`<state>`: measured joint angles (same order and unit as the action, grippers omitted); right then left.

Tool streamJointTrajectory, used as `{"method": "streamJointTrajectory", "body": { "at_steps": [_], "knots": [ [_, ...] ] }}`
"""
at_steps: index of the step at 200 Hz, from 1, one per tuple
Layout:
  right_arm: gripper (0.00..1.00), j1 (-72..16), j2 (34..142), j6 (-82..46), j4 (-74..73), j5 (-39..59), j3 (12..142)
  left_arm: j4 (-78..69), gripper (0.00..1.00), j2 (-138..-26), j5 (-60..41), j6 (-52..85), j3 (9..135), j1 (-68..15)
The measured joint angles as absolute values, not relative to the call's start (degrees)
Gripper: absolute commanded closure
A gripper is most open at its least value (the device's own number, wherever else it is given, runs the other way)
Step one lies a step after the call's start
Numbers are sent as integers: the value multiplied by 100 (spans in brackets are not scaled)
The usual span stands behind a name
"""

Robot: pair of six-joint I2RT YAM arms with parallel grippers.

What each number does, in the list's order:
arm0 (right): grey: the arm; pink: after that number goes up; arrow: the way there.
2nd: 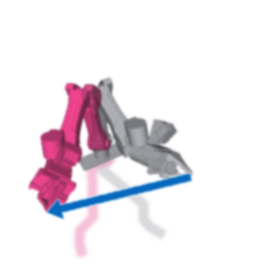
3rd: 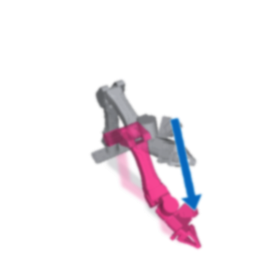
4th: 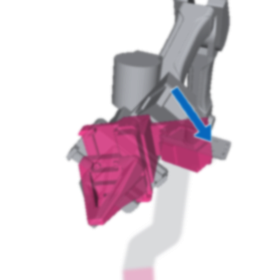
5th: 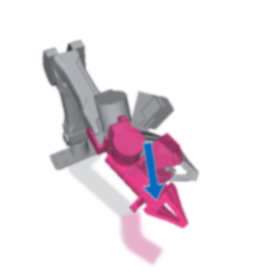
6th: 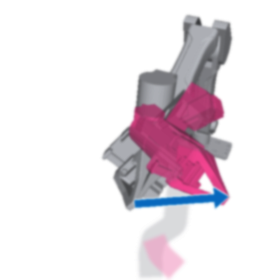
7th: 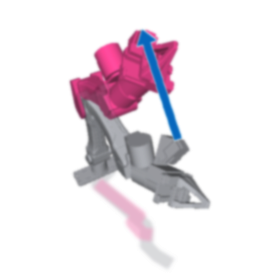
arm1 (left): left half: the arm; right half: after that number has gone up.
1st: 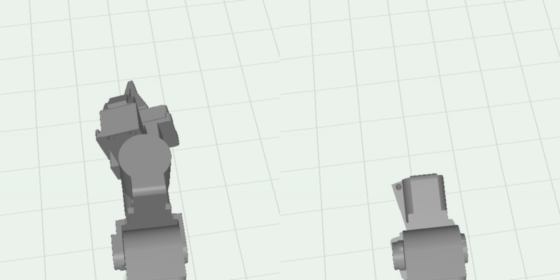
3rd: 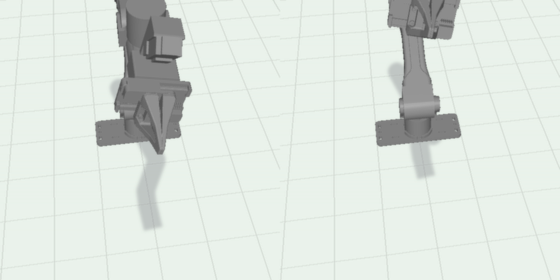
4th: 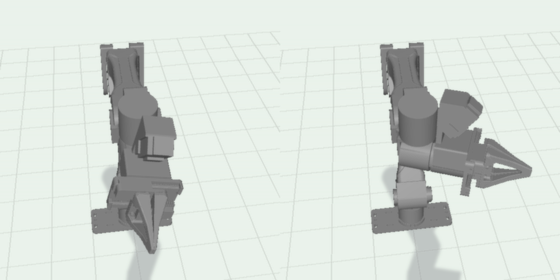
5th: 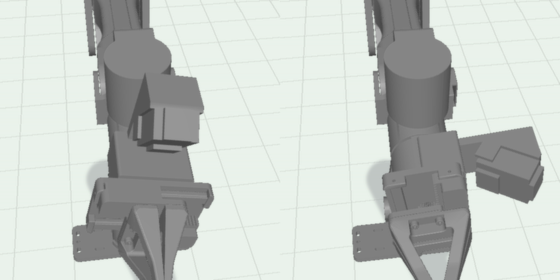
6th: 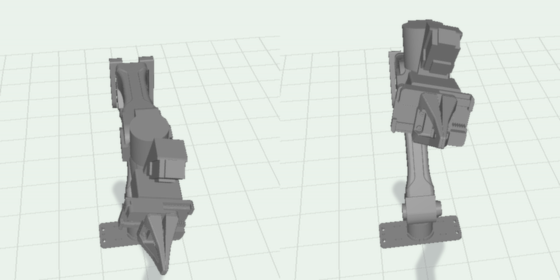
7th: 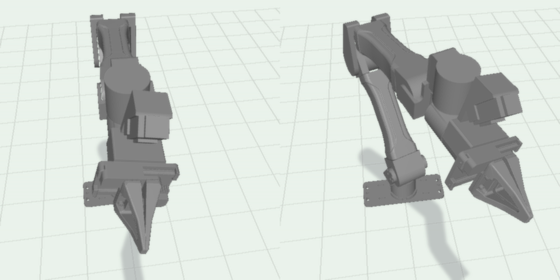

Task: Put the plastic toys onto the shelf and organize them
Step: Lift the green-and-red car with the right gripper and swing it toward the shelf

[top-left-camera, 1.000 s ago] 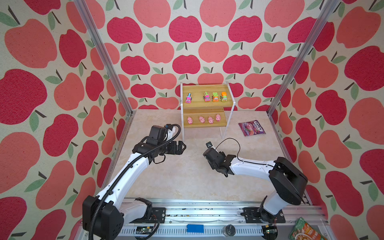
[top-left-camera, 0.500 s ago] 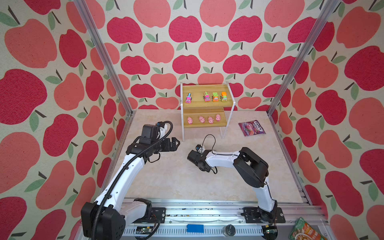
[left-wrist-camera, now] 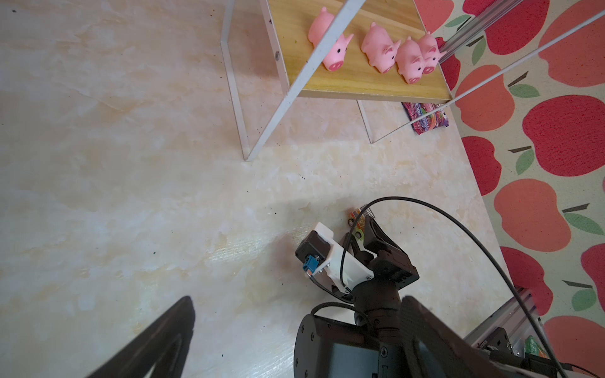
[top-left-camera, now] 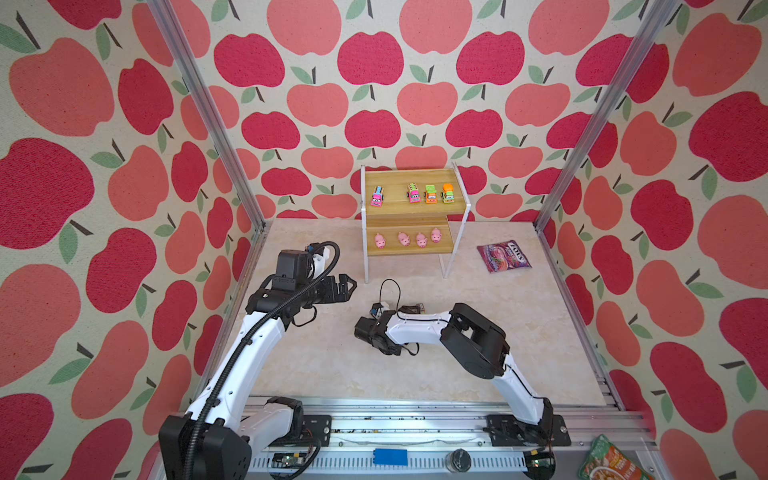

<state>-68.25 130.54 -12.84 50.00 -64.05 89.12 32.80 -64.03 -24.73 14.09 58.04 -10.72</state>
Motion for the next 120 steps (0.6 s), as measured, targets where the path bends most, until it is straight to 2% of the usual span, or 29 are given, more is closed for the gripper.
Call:
{"method": "streamJointTrajectory", "body": {
  "at_steps": [65,120],
  "knots": [
    [33,-7109,12685,-1046,4475,-6038,8696,3277,1,-6359,-2495,1409,5732,-1007],
    [27,-6720,10975,-1076,3212,-4958,7570,3262,1,-6073,-2471,1498,5732,-1007]
  ]
}}
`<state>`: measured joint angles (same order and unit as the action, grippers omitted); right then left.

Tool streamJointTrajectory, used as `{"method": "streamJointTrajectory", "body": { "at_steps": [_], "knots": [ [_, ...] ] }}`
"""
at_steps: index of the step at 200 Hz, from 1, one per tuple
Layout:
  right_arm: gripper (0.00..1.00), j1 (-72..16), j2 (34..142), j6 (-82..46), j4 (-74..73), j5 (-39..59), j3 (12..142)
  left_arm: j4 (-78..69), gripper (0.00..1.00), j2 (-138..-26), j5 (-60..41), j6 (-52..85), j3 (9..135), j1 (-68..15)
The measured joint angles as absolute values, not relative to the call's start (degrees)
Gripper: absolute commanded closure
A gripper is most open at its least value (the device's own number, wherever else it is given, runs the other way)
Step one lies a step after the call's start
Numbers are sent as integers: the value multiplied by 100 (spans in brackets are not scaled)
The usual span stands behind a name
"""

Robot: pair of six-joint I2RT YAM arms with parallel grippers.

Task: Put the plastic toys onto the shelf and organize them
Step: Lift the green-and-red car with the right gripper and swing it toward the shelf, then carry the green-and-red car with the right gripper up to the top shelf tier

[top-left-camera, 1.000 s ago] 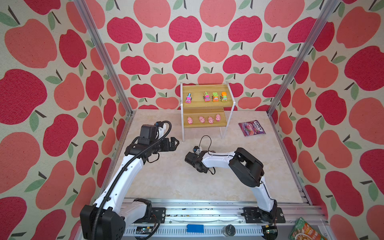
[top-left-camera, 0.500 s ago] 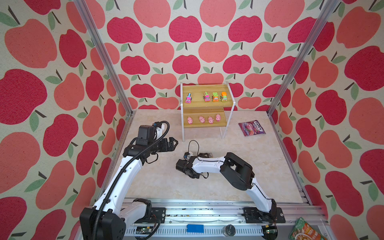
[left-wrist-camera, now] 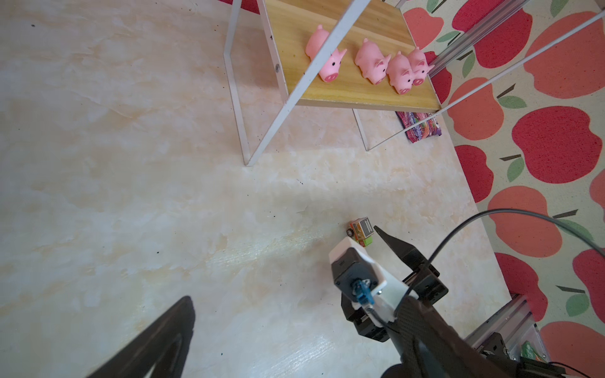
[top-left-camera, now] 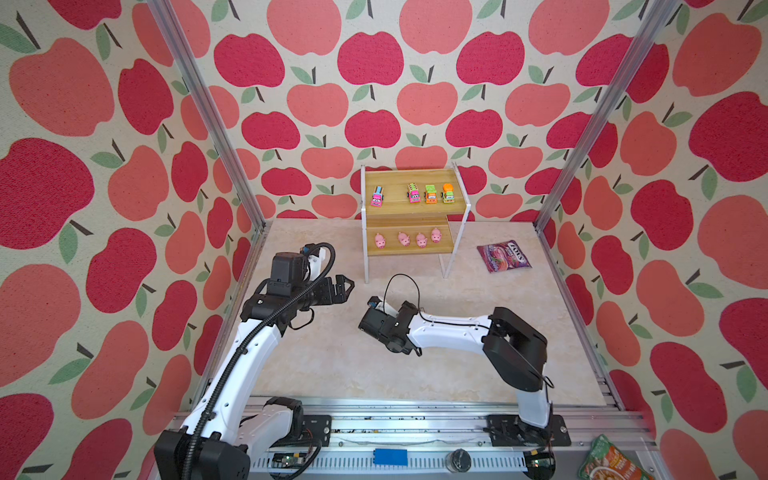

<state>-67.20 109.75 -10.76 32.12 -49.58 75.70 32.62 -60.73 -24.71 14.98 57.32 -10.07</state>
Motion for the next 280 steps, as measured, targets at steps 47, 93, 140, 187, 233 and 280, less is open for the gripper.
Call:
{"method": "streamJointTrajectory", "body": {
  "at_steps": [47,93,140,187,233,280],
  "knots": [
    [20,-6228,9212,-1669,1931,-3994,6246,3258,1,-6165,-2305,1555,5887,-1131],
    [18,-6191,7911,-2270,486,-3454,4563,3131,1,-6573,-1975,1328,6250,-1872],
    [21,-5736,7336,-2652,-561,-2864,3511,2801,1,-6501,-2021,1050,5760,-1935],
    [26,-5269,7349,-2663,-1181,-2226,3159,2604,1,-6449,-2213,788,5546,-1955],
    [30,-5157,7990,-2604,-1675,-1835,3153,2543,1,-6438,-2257,539,5424,-2187],
    [34,-4965,8757,-2528,-1964,-1570,3205,2504,1,-6438,-2233,454,5413,-2204]
  ]
}}
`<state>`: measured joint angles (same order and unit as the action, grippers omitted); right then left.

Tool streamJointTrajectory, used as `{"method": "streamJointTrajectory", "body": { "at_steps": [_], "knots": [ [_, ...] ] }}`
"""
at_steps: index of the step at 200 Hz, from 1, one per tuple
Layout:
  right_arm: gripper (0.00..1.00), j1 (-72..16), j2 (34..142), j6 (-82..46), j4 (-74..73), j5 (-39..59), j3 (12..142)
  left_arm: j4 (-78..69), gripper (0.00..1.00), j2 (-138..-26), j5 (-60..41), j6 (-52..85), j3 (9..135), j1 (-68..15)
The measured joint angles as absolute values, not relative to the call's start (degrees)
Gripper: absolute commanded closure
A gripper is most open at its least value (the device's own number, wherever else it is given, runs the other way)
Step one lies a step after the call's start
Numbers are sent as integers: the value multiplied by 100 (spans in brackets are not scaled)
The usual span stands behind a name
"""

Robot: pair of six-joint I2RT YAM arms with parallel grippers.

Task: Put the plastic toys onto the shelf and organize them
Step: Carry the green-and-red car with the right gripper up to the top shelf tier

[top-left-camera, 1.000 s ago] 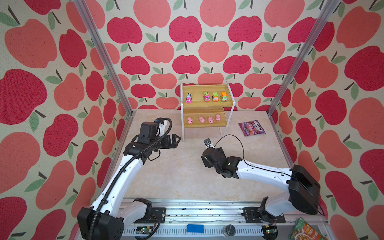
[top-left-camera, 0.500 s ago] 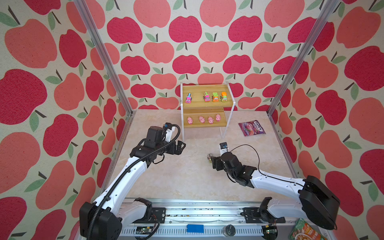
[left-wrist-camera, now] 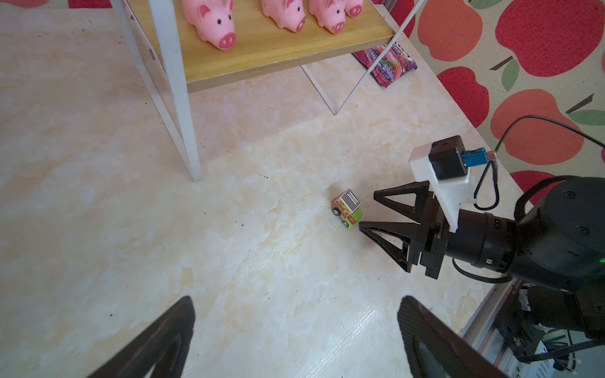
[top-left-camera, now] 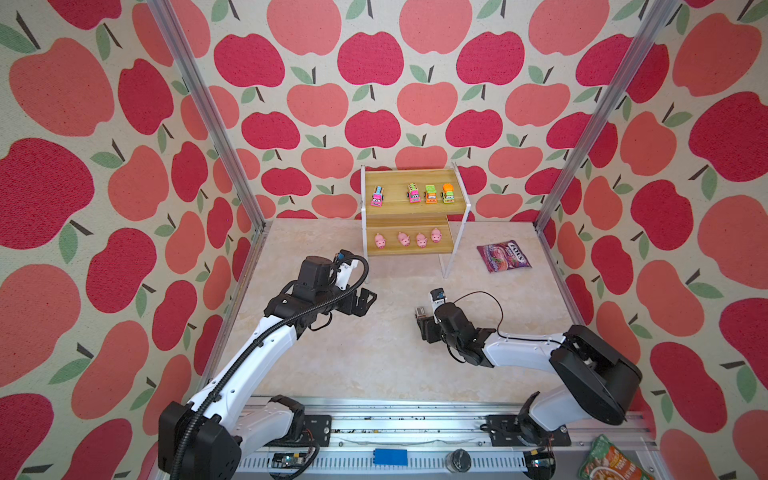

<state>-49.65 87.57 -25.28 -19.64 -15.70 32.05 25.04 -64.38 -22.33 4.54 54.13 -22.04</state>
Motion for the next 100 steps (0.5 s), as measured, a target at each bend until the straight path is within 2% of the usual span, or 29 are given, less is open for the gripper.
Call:
{"method": "streamJointTrajectory", "body": {
  "at_steps": [100],
  "knots": [
    [49,-4797,9380,-2453,-2346,-1188,3511,2373,1,-6436,-2237,436,5356,-2174]
  ]
}}
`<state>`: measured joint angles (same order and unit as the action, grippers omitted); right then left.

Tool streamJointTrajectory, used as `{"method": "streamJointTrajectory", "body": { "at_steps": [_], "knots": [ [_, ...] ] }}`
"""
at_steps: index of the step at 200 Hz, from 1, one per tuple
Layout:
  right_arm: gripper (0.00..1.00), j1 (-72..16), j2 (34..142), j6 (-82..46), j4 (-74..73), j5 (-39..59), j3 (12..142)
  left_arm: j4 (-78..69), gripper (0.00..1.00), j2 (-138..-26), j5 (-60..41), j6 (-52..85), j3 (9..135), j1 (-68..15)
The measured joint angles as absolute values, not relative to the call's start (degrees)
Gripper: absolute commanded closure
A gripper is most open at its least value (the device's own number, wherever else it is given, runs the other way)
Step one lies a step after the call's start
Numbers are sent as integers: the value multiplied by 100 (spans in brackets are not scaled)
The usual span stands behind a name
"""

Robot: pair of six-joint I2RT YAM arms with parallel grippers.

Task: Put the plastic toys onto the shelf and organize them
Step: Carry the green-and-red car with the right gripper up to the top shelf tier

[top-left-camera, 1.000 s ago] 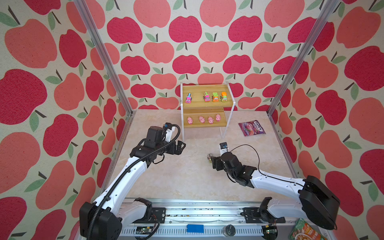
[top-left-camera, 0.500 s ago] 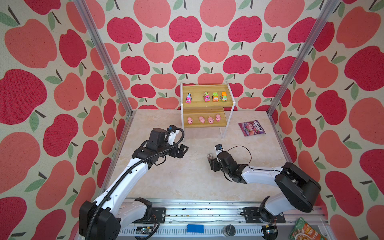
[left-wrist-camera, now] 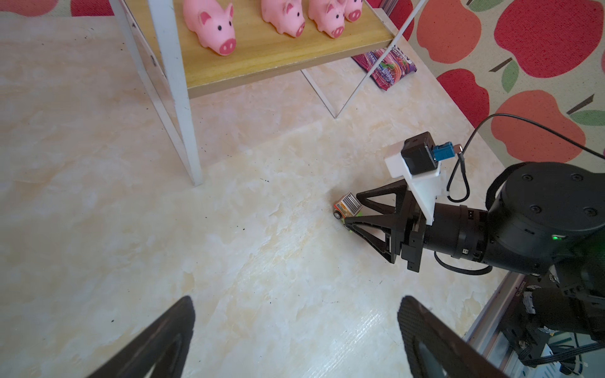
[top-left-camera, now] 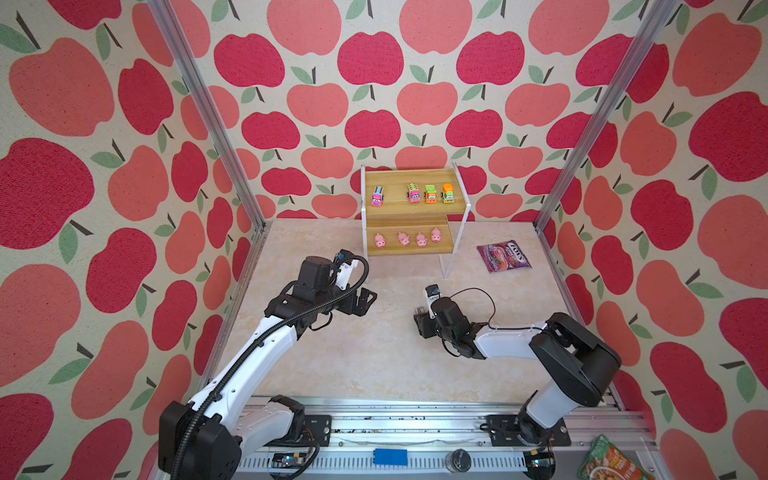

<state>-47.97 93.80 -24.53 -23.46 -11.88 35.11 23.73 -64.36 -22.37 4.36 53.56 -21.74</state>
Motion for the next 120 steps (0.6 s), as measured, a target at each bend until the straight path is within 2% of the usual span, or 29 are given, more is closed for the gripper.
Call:
{"method": "streamJointTrajectory", "body": {
  "at_steps": [120],
  "knots": [
    [72,-4943,9496,-2410,-2261,-1315,3649,2370,1,-6449,-2246,489,5356,-2045]
  ]
}}
